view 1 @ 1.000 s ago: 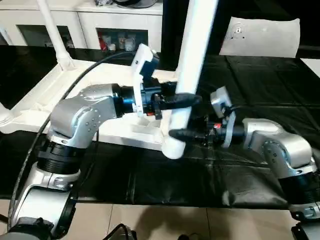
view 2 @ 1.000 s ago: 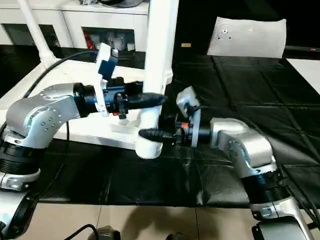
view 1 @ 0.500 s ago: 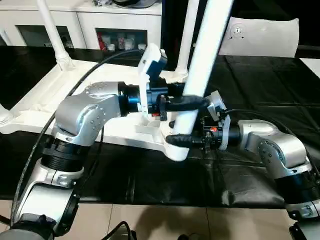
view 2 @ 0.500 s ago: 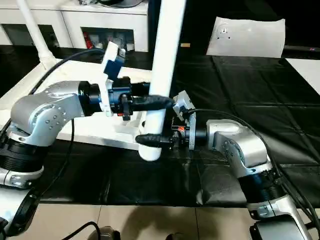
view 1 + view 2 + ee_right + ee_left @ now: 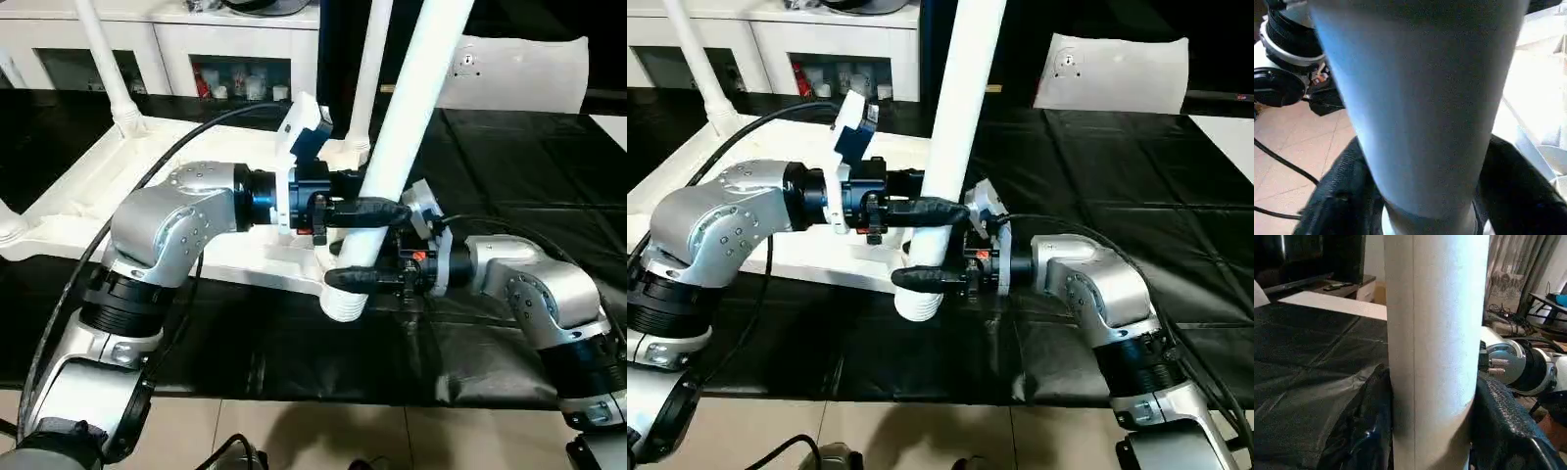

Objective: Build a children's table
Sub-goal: Pick table leg

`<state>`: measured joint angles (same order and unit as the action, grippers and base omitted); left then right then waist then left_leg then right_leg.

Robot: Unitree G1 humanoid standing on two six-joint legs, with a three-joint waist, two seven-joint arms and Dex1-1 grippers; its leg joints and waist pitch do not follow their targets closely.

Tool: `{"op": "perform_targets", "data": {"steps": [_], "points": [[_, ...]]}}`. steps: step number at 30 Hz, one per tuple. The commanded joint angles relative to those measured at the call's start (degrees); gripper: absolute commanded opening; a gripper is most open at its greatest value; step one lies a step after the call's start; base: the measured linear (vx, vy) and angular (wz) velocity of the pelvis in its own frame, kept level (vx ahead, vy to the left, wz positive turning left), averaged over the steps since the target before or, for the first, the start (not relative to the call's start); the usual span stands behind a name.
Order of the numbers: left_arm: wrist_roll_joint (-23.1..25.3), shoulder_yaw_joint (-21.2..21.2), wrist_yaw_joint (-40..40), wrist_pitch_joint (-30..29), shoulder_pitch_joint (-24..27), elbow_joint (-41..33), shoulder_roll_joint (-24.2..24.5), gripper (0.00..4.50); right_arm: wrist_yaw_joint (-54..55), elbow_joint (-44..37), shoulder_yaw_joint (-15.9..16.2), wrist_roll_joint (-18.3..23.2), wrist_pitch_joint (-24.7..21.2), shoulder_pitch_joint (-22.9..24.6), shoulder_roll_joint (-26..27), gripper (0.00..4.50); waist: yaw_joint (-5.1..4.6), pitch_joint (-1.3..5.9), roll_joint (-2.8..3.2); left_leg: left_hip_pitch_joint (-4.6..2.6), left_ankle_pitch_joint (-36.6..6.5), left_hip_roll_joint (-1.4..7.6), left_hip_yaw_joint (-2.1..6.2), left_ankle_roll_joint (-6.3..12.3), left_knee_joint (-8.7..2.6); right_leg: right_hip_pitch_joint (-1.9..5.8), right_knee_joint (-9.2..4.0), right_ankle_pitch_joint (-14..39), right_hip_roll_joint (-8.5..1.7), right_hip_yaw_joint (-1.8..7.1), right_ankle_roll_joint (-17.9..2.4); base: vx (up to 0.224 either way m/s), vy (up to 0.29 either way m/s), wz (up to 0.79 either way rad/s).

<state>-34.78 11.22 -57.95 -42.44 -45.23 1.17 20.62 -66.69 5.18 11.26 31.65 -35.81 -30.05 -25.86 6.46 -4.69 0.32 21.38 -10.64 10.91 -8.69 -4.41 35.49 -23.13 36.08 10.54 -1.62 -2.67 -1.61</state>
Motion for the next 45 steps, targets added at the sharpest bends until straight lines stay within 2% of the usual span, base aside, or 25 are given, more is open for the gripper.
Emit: {"op": "perform_targets", "data": {"steps": [1,8,15,16,18,20,21,23,26,27,32,33,34,38,39,40,41,43,44,45], "points": [[0.9,0.3,-0.5,0.5,-1.5,-0.6,0.1,1.86,-0.2,-0.8,-0.3,0.4,-0.4,-0.4,-0.3,2.37,0.07,5.07,-0.63,-0.14,-4.8,1.46,-0.1,1.1,-3.52,3.62,-4.63,14.8,-5.25,2.67,-8.4,0.0,0.0,0.0],[0.8,0.0,0.2,-0.1,-1.8,-0.3,-0.4,1.86,-0.4,-0.4,-0.1,-0.3,-0.4,-0.2,0.0,2.02,0.1,5.1,-0.62,-0.15,-4.8,1.46,-0.12,1.09,-3.48,3.63,-4.6,14.4,-5.28,2.67,-8.7,0.0,0.0,0.0],[0.4,-1.9,3.1,-0.9,-2.5,0.3,-2.1,1.86,-0.4,-0.3,0.1,-0.5,-0.3,-0.1,0.3,1.96,0.14,5.1,-0.67,-0.11,-4.6,1.41,-0.14,1.25,-3.43,3.66,-4.63,14.5,-5.26,2.64,-8.6,0.0,0.0,0.0],[-0.3,-2.5,3.3,-1.5,-2.7,0.3,-2.6,2.21,-0.4,-0.2,0.1,-0.6,-0.3,-0.1,0.4,1.94,0.14,5.1,-0.69,-0.09,-4.6,1.39,-0.16,1.33,-3.41,3.68,-4.68,14.7,-5.27,2.64,-8.5,0.0,0.0,0.0],[-2.0,-3.3,2.8,-2.1,-2.8,-0.5,-3.1,2.56,-0.3,-0.2,0.1,-0.7,-0.2,0.0,0.4,1.94,0.2,5.14,-0.7,-0.03,-4.3,1.36,-0.14,1.34,-3.38,3.72,-4.6,14.5,-5.28,2.63,-8.6,0.0,0.0,0.0],[-5.4,-5.4,3.2,-4.0,-2.9,-1.4,-4.5,2.55,-0.1,-0.1,0.1,-0.8,-0.1,0.0,0.5,1.94,0.21,5.14,-0.52,0.01,-4.4,1.29,-0.15,1.36,-3.32,3.72,-4.73,14.2,-5.3,2.54,-9.0,0.0,0.0,0.0],[-9.9,-8.4,5.3,-6.5,-3.0,-2.3,-6.7,2.61,0.1,-0.2,0.0,-0.8,0.0,0.1,0.7,1.94,0.15,5.14,-0.64,0.03,-4.4,1.26,-0.22,1.32,-3.25,3.78,-4.68,14.2,-5.29,2.56,-9.2,0.0,0.0,0.0],[-11.2,-9.4,6.1,-7.2,-3.1,-2.5,-7.6,2.91,0.2,-0.2,0.0,-0.8,0.0,0.1,0.7,1.92,0.26,5.19,-0.8,0.11,-4.3,1.23,-0.22,1.43,-3.15,3.81,-4.56,13.5,-5.22,2.51,-9.9,0.0,0.0,0.0],[-13.8,-11.8,8.2,-8.5,-3.0,-2.7,-9.7,2.99,0.5,-0.1,-0.1,-1.1,0.2,0.3,1.0,1.92,0.31,5.14,-0.8,0.08,-4.4,1.18,-0.18,1.9,-3.16,3.74,-4.74,15.0,-5.14,2.45,-8.8,0.0,0.0,0.0],[-14.5,-12.5,9.1,-8.6,-2.8,-2.9,-10.5,3.16,0.7,0.0,-0.1,-1.3,0.4,0.4,1.2,1.92,0.26,5.09,-0.78,0.06,-4.5,1.23,-0.17,1.94,-3.2,3.68,-4.84,15.2,-5.11,2.46,-8.8,0.0,0.0,0.0],[-13.9,-12.6,13.2,-8.8,-1.3,-4.8,-12.8,3.53,2.2,0.9,-0.4,-2.2,1.6,0.3,2.1,1.92,0.27,5.07,-0.91,0.06,-4.5,1.3,-0.09,2.0,-3.24,3.67,-4.91,16.1,-5.13,2.44,-8.0,0.0,0.0,0.0],[-13.7,-12.4,14.0,-8.7,-1.0,-5.1,-13.2,3.53,2.6,1.1,-0.4,-2.5,1.9,0.2,2.4,1.92,0.28,5.09,-0.87,0.06,-4.4,1.33,-0.09,2.0,-3.24,3.68,-4.88,15.9,-5.13,2.45,-8.0,0.0,0.0,0.0],[-13.4,-12.1,14.4,-8.4,-0.8,-5.5,-13.5,3.74,3.1,1.3,-0.5,-2.7,2.3,0.1,2.6,1.92,0.23,5.08,-0.69,0.04,-4.4,1.38,-0.08,1.88,-3.23,3.56,-4.89,15.6,-5.12,2.48,-8.2,0.0,0.0,0.0],[-13.1,-12.1,16.7,-7.3,0.3,-7.1,-15.2,3.96,6.2,2.6,-1.5,-3.5,3.9,-0.1,4.4,1.92,0.15,5.11,-0.66,0.02,-4.8,1.38,-0.08,1.64,-3.27,3.62,-4.91,15.2,-5.15,2.5,-8.4,0.0,0.0,0.0],[-14.4,-13.8,18.3,-6.9,0.8,-7.6,-16.3,4.08,7.9,2.6,-2.5,-3.4,4.4,0.3,5.4,1.92,0.18,5.11,-0.13,0.0,-4.9,1.36,-0.01,1.55,-3.25,3.59,-4.82,14.9,-5.12,2.49,-8.6,0.0,0.0,0.0],[-15.1,-14.6,18.7,-6.9,0.9,-7.6,-16.6,4.18,8.5,2.5,-3.0,-3.3,4.8,0.5,5.8,1.92,0.06,5.11,-0.46,-0.02,-5.2,1.33,-0.09,1.56,-3.24,3.67,-4.99,14.7,-5.09,2.48,-8.6,0.0,0.0,0.0],[-16.1,-15.9,19.5,-7.2,1.2,-7.6,-16.9,4.24,9.7,2.3,-3.9,-3.1,5.2,0.9,6.5,1.92,0.2,5.09,0.33,-0.03,-5.3,1.29,0.02,1.5,-3.22,3.59,-4.91,14.8,-5.11,2.48,-8.8,0.0,0.0,0.0],[-16.8,-17.1,19.7,-6.6,1.6,-7.4,-17.1,4.41,11.1,2.0,-5.0,-2.3,4.9,1.3,7.4,1.92,0.03,5.1,-0.13,-0.04,-5.6,1.25,0.01,1.47,-3.34,3.7,-5.04,14.7,-4.98,2.42,-8.8,0.0,0.0,0.0],[-18.5,-20.5,21.3,-5.5,3.3,-5.6,-18.0,4.41,14.3,0.9,-7.4,-0.7,4.4,2.2,9.3,1.92,-0.09,5.06,0.41,-0.02,-6.3,1.21,-0.01,1.27,-3.26,3.55,-5.21,14.8,-4.89,2.41,-8.9,0.0,0.0,0.0],[-18.9,-21.2,21.5,-5.2,3.8,-5.2,-18.2,4.47,15.0,0.3,-8.0,-0.1,4.3,2.6,9.9,1.92,-0.05,5.04,0.32,-0.01,-6.4,1.14,-0.01,1.28,-3.3,3.59,-5.3,14.8,-4.95,2.43,-8.9,0.0,0.0,0.0]]}}
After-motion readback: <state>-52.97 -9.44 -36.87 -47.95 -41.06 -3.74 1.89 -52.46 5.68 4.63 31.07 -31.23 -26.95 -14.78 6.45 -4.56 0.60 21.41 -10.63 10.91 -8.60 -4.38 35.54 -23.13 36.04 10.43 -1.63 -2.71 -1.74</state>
